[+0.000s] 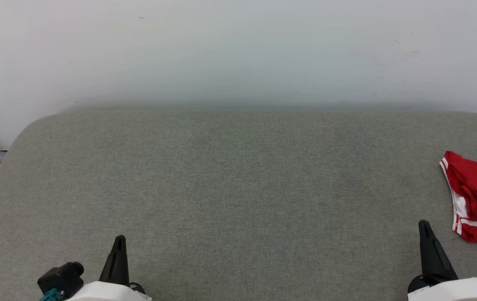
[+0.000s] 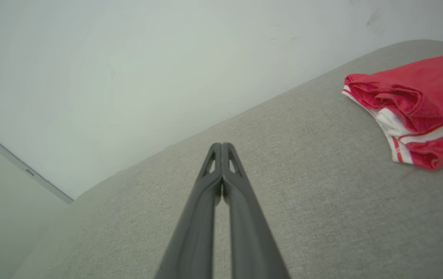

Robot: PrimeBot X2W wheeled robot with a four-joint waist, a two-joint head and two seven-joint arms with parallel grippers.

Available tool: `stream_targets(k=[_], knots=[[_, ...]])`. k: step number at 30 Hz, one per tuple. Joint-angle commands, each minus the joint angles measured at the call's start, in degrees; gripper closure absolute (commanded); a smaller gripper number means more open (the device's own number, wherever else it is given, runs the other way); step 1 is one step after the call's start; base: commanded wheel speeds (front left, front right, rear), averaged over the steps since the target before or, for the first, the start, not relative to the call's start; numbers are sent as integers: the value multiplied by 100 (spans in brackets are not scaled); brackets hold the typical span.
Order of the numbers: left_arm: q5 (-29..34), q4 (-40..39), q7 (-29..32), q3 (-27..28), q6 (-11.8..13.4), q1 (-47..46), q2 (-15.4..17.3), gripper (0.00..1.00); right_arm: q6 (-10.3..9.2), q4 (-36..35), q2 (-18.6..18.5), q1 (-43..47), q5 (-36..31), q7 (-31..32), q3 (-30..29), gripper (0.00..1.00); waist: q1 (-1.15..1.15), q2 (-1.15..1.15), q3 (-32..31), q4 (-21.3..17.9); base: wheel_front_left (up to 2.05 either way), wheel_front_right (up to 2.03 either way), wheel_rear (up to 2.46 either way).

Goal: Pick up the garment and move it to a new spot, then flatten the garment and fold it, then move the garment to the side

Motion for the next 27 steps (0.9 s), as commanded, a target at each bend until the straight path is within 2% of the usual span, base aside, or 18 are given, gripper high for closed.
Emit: stream_targets(k=[1, 27], knots=[[-204, -48, 42, 34, -29, -173, 12, 100, -1, -42, -29, -187, 203, 41, -9, 100, 0, 0, 2, -2, 0, 0, 0], [-2378, 184, 564, 260, -278, -515, -25, 100, -2, 242, -37, -539, 2293, 558, -48, 100, 0, 0, 55, -42, 0, 0, 0]])
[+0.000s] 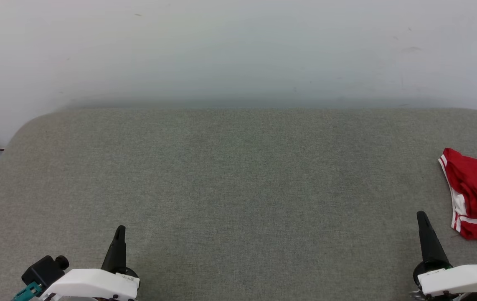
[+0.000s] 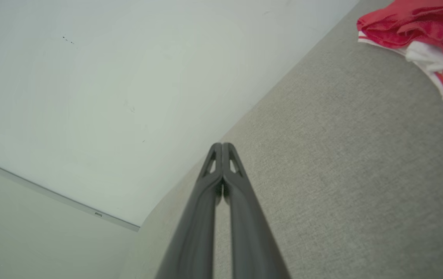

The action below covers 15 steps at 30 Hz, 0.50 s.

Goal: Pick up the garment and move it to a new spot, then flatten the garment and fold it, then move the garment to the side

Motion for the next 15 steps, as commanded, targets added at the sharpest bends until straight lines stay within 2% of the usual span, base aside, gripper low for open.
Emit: stream_targets(k=[1, 15], knots=[[-172, -24, 41, 37, -36, -140, 11, 100, -1, -26, -31, -158, 173, 40, -15, 100, 0, 0, 3, -2, 0, 0, 0], [-1120, 76, 272, 136, -145, -296, -5, 100, -1, 101, -29, -314, 1083, 272, -38, 100, 0, 0, 31, -23, 0, 0, 0]])
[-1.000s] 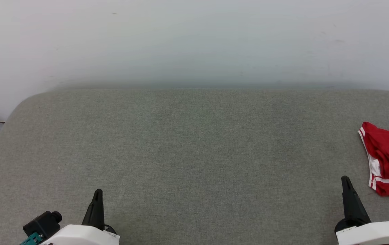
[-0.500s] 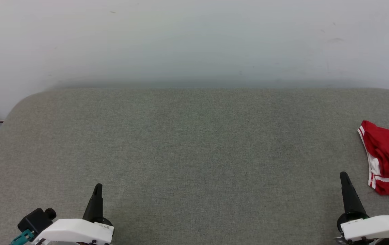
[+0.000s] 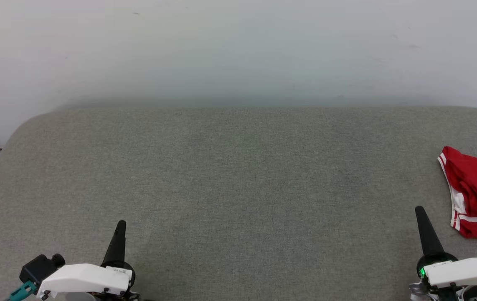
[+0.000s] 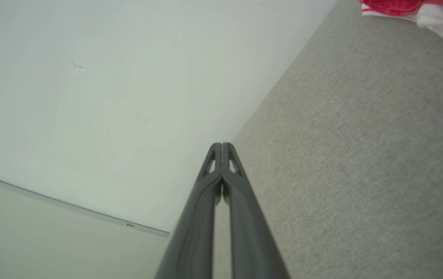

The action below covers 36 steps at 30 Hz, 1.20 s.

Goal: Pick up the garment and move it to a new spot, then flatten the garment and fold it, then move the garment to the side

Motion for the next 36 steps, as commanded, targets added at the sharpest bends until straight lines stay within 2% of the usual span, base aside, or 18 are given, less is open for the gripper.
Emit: stream_targets(k=[1, 36], knots=[[-164, -26, 43, 33, -40, -156, 10, 100, 0, -20, -28, -158, 172, 36, -16, 100, 0, 0, 3, -2, 0, 0, 0], [-2026, 181, 493, 221, -256, -448, -26, 100, -1, 229, -13, -458, 1936, 504, -68, 100, -1, 0, 72, -54, 0, 0, 0]])
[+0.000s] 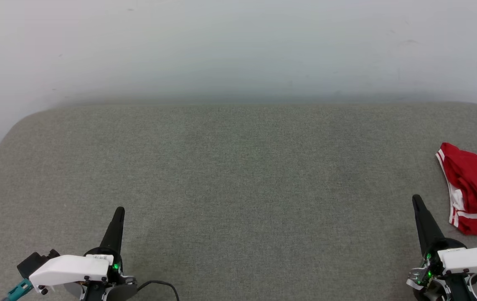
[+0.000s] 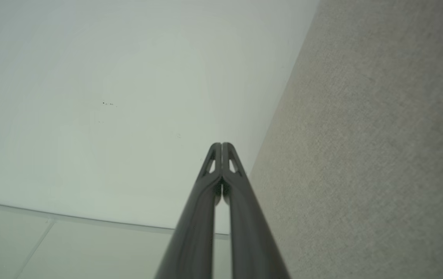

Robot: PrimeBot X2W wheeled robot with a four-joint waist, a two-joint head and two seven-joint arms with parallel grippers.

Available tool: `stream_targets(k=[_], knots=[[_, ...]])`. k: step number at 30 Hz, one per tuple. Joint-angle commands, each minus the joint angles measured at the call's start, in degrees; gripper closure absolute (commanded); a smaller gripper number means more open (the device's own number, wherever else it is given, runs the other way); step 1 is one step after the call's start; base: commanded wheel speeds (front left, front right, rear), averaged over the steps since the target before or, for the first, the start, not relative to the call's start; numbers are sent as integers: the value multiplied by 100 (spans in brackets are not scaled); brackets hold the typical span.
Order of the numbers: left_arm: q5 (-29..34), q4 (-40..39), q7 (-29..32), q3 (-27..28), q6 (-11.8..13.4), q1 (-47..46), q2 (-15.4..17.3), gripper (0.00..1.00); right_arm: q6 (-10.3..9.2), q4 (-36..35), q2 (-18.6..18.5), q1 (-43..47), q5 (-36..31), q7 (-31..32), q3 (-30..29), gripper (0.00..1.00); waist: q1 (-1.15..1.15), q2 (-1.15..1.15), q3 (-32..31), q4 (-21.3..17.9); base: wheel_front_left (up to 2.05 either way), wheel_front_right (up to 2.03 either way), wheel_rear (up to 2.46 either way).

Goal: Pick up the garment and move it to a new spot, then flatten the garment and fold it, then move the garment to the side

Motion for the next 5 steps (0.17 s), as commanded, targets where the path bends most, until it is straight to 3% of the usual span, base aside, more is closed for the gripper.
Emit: stream_targets(k=[1, 5], knots=[[-110, -3, 37, 16, -45, -127, 1, 100, -1, -8, -11, -109, 102, 41, -9, 100, 0, 0, 2, -1, 0, 0, 0], [-292, 17, 86, 34, -62, -151, -3, 100, -1, 20, -9, -137, 281, 87, -15, 100, 0, 0, 10, -8, 0, 0, 0]])
